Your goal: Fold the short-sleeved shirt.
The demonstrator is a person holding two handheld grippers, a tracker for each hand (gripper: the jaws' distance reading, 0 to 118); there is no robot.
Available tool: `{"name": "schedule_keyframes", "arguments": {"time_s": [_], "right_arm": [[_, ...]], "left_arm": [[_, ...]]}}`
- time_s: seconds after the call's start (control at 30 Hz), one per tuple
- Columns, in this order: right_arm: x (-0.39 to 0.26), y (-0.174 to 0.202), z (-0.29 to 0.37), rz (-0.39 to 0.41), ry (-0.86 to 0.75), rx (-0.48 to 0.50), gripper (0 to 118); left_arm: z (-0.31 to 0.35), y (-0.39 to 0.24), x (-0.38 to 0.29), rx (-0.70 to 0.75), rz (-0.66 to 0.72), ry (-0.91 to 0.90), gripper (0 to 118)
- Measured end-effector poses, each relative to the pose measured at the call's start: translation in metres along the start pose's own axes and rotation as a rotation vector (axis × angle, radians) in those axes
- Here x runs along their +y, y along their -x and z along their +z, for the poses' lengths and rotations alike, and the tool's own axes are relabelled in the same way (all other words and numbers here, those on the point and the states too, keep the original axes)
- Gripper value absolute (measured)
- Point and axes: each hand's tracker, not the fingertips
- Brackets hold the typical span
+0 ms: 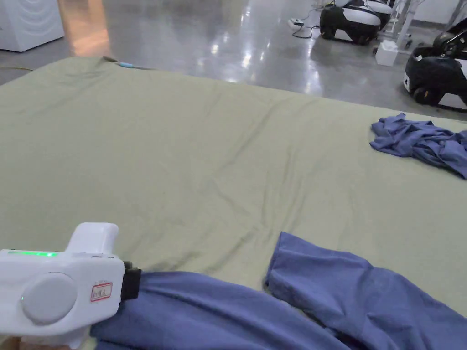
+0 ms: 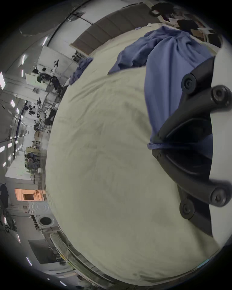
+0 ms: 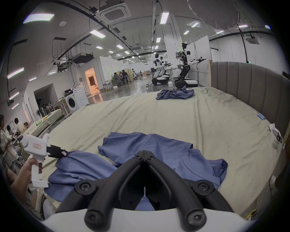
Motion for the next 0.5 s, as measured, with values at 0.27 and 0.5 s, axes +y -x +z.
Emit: {"name": "schedule_keyframes", "arguments": {"time_s": [0.27, 0.5], "right_arm": [[0.045, -0.048, -0.054, 0.045, 0.081, 0.001, 6], [0.071, -0.093, -0.172, 0.080, 0.485, 0.000, 64]], "left_arm": [[-0.008, 0.008, -0.013, -0.122, 0.075, 0.074, 7], [-0.008, 0.003, -0.015, -0.121, 0.068, 0.077, 7]]}}
